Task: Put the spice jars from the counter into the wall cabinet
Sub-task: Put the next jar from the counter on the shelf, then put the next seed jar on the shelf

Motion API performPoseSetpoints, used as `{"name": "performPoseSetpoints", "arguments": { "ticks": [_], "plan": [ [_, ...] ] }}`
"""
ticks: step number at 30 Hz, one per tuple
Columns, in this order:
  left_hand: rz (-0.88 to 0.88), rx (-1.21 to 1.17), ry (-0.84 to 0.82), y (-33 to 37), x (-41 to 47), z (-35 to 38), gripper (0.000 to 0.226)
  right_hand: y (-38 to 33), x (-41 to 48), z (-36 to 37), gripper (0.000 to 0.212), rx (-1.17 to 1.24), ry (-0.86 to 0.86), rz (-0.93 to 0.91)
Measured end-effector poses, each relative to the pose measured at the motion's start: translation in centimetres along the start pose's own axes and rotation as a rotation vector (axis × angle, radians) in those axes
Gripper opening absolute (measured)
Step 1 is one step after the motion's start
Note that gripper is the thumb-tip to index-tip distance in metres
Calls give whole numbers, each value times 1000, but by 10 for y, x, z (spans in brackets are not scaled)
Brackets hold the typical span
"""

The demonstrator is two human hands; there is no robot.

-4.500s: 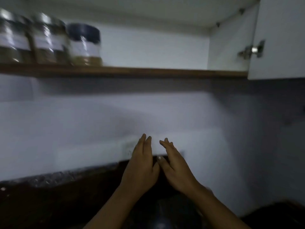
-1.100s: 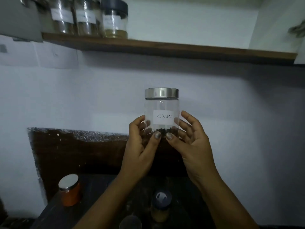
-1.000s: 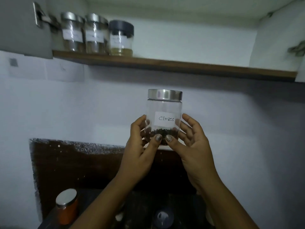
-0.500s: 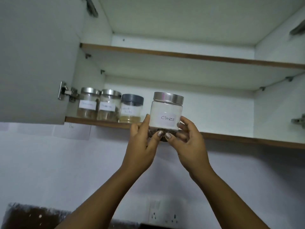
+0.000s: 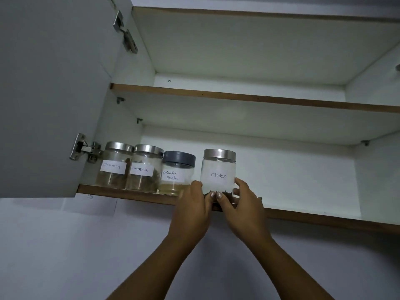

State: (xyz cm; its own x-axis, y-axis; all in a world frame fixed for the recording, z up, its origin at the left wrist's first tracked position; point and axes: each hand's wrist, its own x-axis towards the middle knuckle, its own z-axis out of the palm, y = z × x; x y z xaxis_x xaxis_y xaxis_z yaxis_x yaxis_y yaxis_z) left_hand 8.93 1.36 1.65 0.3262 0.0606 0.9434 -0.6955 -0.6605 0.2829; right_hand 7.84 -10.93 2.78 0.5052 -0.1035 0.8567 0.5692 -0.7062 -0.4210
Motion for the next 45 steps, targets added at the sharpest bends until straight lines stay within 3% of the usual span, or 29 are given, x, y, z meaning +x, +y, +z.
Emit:
{"name": "performPoseSetpoints", "arguments": {
  "ticks": [4,10,17,22,27,31,38,45],
  "plan": [
    [1,125,61,-9,5,9,30,-2,9,12,52,-255,4,56],
    [-10,132,97,-16,8,13,24,-4,11,23,41,-406,37,71],
    [-25,78,131,-18,8,14,19,0,14,24,45,-437,-32,80],
    [-71,46,62,-14,6,9,21,3,13,25,57,-367,-33,69],
    [-41,44,-78,-3,-8,-3,41,11,-10,12,70,-461,-115,-120],
    [-1,83,-281,17,-58,2,75,32,-63,-4,72,-456,-241,-284],
    [-106,-18,-561,53,-185,42,69,93,-178,-42,81,-422,-472,-100],
    [-118,-103,-871,97,-307,92,71,175,-298,-112,76,-483,-621,218]
  ]
}}
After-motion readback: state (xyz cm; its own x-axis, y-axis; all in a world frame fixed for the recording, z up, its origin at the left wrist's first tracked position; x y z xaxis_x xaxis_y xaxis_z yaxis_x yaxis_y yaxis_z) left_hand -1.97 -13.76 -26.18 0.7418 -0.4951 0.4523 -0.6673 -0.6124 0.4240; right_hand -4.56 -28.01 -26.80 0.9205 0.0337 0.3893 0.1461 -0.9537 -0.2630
